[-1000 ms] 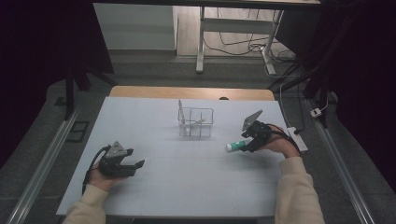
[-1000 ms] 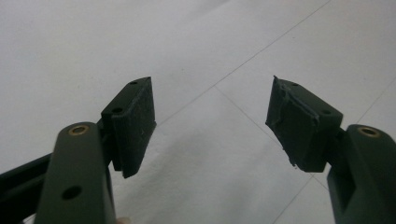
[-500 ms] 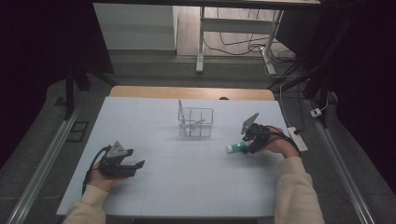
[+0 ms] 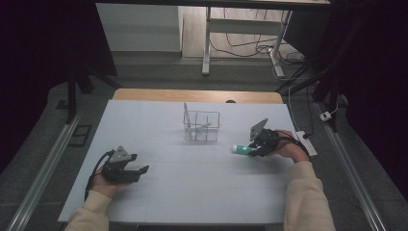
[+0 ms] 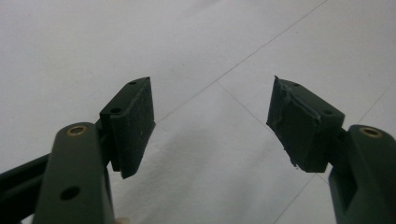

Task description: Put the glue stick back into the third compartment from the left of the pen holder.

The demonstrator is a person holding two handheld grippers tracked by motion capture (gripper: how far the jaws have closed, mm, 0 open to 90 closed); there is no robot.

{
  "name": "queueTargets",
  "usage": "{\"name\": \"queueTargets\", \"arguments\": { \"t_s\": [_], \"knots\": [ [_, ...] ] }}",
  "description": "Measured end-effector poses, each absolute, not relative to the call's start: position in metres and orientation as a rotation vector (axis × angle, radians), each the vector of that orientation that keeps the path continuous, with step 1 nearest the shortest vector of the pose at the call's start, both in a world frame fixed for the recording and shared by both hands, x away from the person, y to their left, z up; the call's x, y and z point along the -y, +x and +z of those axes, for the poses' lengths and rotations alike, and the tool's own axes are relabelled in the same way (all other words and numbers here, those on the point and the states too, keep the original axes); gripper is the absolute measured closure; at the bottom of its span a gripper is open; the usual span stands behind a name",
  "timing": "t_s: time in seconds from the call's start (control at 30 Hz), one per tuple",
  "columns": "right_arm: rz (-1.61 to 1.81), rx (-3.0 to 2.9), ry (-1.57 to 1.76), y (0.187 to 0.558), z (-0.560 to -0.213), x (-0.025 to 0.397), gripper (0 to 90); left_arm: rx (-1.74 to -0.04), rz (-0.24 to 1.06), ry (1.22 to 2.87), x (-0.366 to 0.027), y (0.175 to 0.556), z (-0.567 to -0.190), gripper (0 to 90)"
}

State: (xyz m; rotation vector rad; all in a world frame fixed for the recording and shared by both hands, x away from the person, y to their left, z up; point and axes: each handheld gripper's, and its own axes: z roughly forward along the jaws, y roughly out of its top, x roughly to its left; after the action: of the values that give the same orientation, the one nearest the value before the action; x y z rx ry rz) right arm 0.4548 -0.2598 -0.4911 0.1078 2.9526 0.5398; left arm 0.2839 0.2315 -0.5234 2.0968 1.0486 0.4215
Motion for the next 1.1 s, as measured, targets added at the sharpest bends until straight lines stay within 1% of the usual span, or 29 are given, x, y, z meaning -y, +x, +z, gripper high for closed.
{"name": "queueTargets", "arguments": {
  "t_s": [0.17,0.33,0.67,0.87,1.1],
  "knots": [
    [0.601,-2.94,0.112,0.455,-0.486,0.26,64.5,-1.049,0.423,2.092,-0.232,0.284,-0.523,31.8],
    [0.684,-2.927,0.19,0.454,-0.478,0.26,64.6,-1.048,0.424,2.09,-0.232,0.284,-0.523,31.8],
    [0.828,-2.905,0.337,0.448,-0.473,0.259,64.6,-1.042,0.421,2.069,-0.233,0.283,-0.52,31.8],
    [0.925,-2.881,0.418,0.438,-0.472,0.261,64.6,-1.043,0.423,2.061,-0.233,0.282,-0.519,31.8],
    [0.93,-2.859,0.433,0.418,-0.473,0.257,64.6,-1.038,0.423,2.06,-0.232,0.282,-0.519,31.8]
  ]
}}
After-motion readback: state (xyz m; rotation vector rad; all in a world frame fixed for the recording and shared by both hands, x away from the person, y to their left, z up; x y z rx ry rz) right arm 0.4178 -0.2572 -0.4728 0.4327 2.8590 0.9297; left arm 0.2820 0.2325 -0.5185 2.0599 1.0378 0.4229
